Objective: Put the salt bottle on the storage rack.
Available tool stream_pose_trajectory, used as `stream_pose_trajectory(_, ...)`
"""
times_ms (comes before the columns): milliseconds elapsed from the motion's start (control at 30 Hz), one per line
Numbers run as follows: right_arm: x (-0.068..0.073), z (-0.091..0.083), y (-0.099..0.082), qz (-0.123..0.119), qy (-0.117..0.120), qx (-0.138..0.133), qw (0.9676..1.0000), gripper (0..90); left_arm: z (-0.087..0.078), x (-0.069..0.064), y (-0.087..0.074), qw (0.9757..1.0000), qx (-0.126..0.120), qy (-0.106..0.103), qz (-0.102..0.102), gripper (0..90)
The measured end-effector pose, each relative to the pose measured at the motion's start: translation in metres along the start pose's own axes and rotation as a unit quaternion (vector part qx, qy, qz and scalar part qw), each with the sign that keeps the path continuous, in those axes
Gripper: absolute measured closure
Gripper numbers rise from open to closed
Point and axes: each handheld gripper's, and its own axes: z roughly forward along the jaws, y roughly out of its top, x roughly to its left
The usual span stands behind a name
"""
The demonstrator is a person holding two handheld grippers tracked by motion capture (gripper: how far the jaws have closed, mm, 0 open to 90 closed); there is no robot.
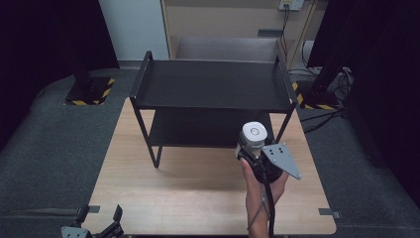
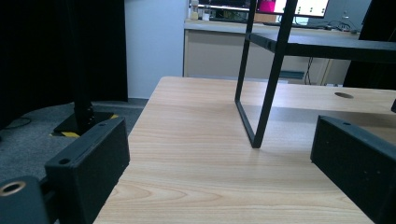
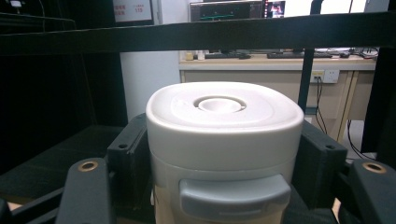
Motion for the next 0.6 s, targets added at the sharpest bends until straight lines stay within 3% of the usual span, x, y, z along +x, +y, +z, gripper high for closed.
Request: stream_pose_trajectory(600,-0.003,0.044,0.005,-0.005,-0.03,0.024,0.9992,32.0,0.005,0.006,0.0,0.9999,0.0,0.007,-0.008,3.4)
